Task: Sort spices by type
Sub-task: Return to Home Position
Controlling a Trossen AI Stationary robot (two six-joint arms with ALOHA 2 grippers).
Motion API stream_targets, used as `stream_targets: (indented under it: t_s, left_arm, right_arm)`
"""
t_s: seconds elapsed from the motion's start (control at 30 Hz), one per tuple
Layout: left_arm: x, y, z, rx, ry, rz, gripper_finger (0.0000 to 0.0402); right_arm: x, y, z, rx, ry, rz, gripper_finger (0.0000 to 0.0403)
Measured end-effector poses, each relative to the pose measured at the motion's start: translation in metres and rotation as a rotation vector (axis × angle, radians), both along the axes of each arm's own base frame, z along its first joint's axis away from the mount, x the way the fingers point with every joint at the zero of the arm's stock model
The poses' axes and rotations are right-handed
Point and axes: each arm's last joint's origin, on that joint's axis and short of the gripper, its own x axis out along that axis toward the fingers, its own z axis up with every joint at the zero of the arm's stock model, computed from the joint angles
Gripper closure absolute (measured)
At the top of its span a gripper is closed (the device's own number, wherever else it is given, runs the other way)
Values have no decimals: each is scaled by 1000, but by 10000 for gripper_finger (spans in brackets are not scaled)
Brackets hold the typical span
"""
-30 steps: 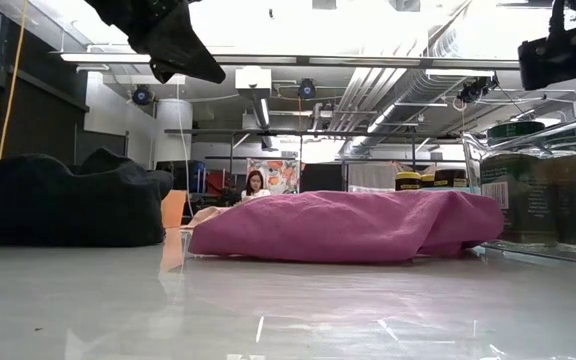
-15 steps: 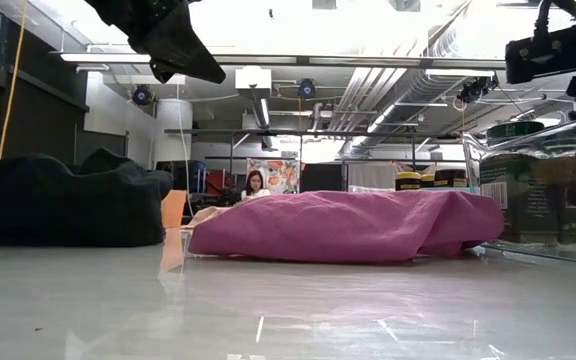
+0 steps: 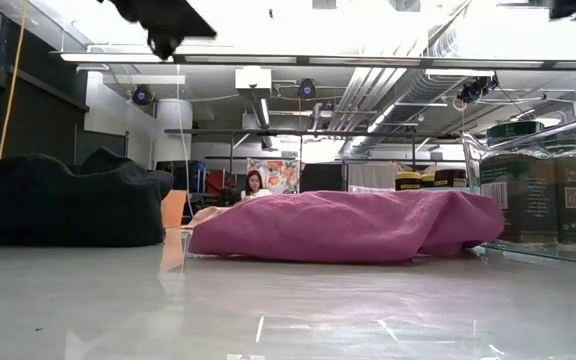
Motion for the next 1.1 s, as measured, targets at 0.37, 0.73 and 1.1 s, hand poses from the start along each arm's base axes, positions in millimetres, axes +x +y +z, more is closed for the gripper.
stream_targets:
  t_s: [0.37, 0.73, 1.1]
  left_arm:
    - [-61, 29, 62, 92, -500, -61, 401]
    - [-112, 47, -32, -223, -813, -7, 402]
    - [-128, 45, -84, -246, -748, 98, 402]
  right_arm:
    - [-16, -7, 68, 130, -295, -87, 403]
    - [-10, -23, 81, 154, -362, -142, 403]
    - [-18, -20, 86, 210, -390, -161, 403]
